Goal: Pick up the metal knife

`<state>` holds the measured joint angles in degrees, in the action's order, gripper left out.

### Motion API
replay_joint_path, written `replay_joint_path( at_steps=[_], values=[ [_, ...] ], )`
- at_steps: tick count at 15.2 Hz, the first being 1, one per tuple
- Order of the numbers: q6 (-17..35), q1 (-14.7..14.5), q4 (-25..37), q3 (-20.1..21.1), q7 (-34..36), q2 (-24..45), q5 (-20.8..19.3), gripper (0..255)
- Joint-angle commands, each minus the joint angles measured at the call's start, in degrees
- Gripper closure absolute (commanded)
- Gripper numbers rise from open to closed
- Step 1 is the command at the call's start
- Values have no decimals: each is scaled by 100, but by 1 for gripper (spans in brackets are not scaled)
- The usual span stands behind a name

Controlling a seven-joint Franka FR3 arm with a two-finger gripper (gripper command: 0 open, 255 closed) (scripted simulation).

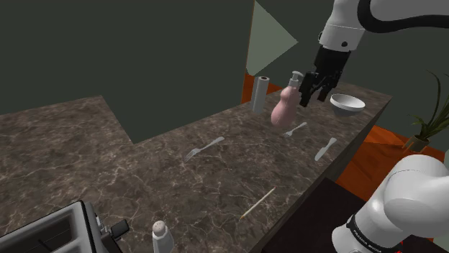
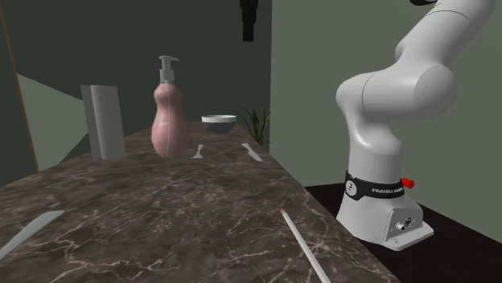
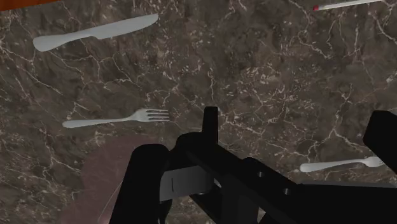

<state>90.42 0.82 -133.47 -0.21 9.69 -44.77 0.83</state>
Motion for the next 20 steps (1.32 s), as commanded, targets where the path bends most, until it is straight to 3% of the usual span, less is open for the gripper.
replay_joint_path(
  at_steps=[1,20],
  values=[
    [0,0,0,0,0,0,0,0],
    [2575,2211,-1696,-561,2997,1114,-571,0]
  ],
)
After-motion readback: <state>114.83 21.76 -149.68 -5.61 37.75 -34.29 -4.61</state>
